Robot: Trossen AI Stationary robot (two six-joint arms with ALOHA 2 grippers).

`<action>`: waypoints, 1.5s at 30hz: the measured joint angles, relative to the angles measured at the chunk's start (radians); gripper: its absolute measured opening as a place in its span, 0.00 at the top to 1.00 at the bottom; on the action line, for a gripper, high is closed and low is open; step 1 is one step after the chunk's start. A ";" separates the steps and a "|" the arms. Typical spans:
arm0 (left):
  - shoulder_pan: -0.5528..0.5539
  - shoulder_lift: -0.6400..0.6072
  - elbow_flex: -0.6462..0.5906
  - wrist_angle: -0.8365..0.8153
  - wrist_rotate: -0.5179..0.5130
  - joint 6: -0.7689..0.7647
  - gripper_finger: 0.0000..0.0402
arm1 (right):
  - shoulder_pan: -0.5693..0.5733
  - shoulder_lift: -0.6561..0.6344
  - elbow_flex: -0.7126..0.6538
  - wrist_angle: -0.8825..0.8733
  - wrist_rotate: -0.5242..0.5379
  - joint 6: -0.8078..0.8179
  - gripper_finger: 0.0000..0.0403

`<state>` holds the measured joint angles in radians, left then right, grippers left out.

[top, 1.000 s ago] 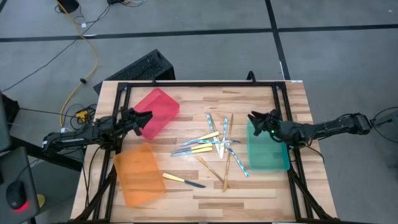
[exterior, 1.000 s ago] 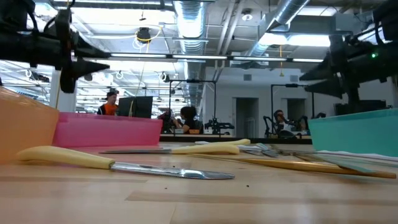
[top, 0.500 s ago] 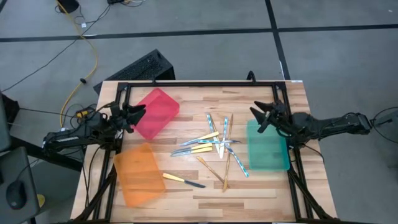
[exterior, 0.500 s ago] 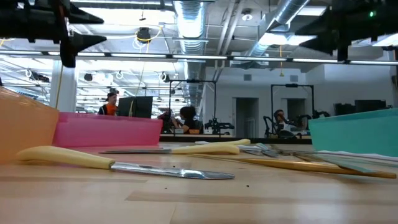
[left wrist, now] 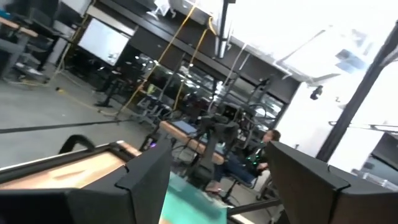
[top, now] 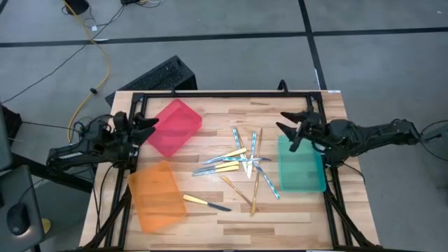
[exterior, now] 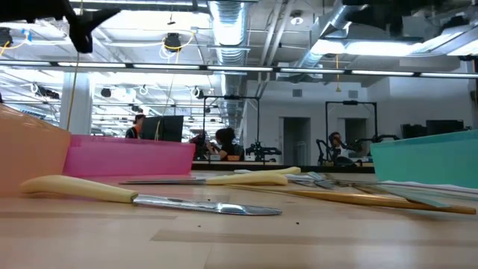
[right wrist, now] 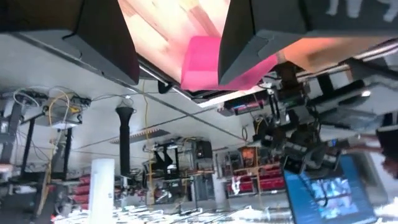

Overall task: Sort silverware by color (type)
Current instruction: Put the yellow knife into the green bin

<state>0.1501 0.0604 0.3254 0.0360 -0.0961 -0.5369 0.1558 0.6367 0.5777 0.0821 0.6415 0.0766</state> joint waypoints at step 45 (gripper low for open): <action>0.000 0.371 0.185 -0.003 0.085 0.063 0.38 | -0.155 1.056 0.465 -0.202 -0.483 -0.237 0.39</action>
<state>0.1505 0.4315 0.5106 0.0330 -0.0113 -0.4744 0.0010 1.6929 1.0429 -0.1196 0.1582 -0.1602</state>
